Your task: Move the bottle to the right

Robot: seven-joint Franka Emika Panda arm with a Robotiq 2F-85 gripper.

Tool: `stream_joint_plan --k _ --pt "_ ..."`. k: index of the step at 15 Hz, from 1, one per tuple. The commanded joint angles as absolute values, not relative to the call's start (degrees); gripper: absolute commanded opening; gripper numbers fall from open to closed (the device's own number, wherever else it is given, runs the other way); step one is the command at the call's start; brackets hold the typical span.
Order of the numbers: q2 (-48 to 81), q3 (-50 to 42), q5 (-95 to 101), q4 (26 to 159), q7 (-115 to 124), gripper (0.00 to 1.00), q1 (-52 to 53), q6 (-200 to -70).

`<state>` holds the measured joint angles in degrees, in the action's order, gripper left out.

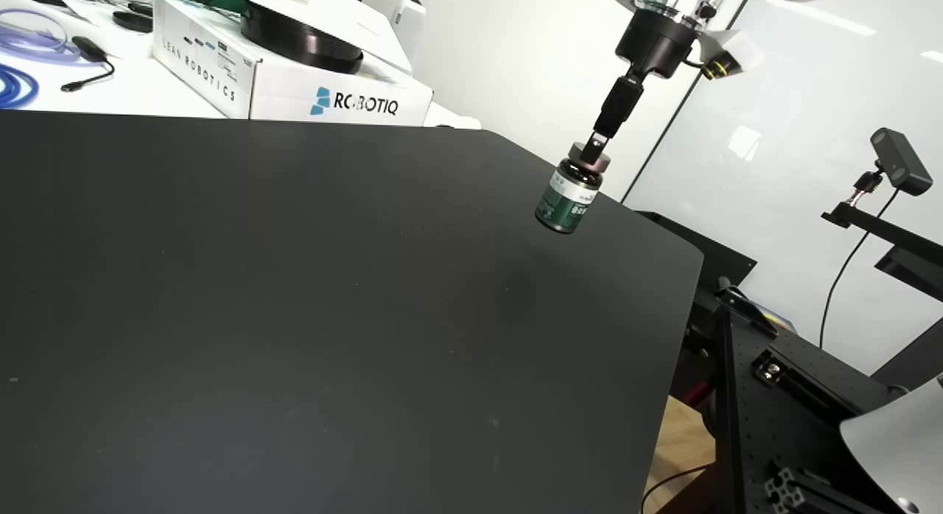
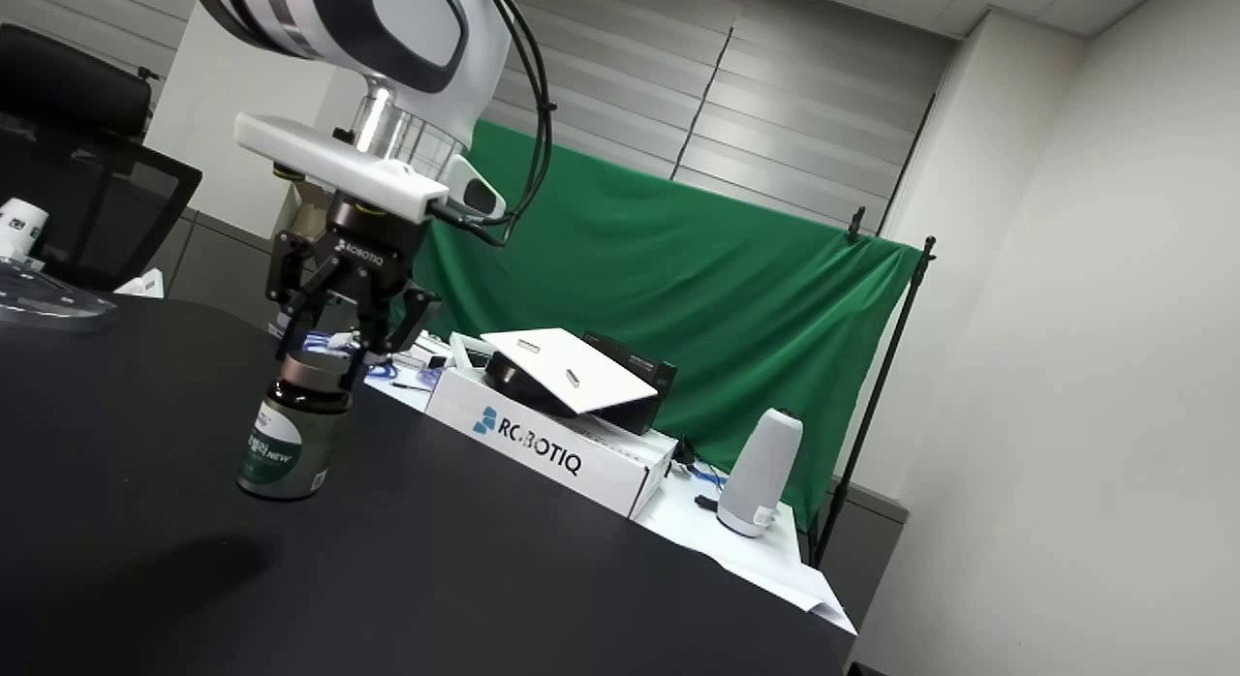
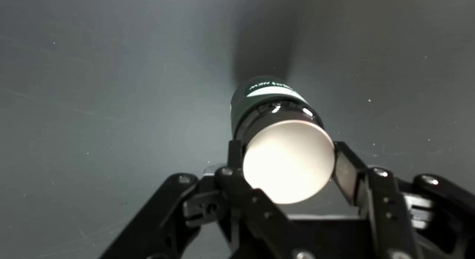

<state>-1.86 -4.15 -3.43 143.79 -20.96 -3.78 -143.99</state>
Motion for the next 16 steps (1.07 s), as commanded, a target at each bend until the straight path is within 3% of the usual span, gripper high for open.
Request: stream_joint_plan --k 1,11,12,16 --pt "-0.55 -4.78 -3.22 144.95 -20.24 0.36 -4.23 -146.62" --pt "5.96 -4.93 -2.59 143.69 -19.24 0.36 -5.72 -149.96" --pt "5.76 -4.82 -2.84 143.47 -18.99 0.86 -5.75 -148.76" --pt "-0.11 -4.09 -4.45 143.98 -19.61 1.0 -5.43 -144.68"
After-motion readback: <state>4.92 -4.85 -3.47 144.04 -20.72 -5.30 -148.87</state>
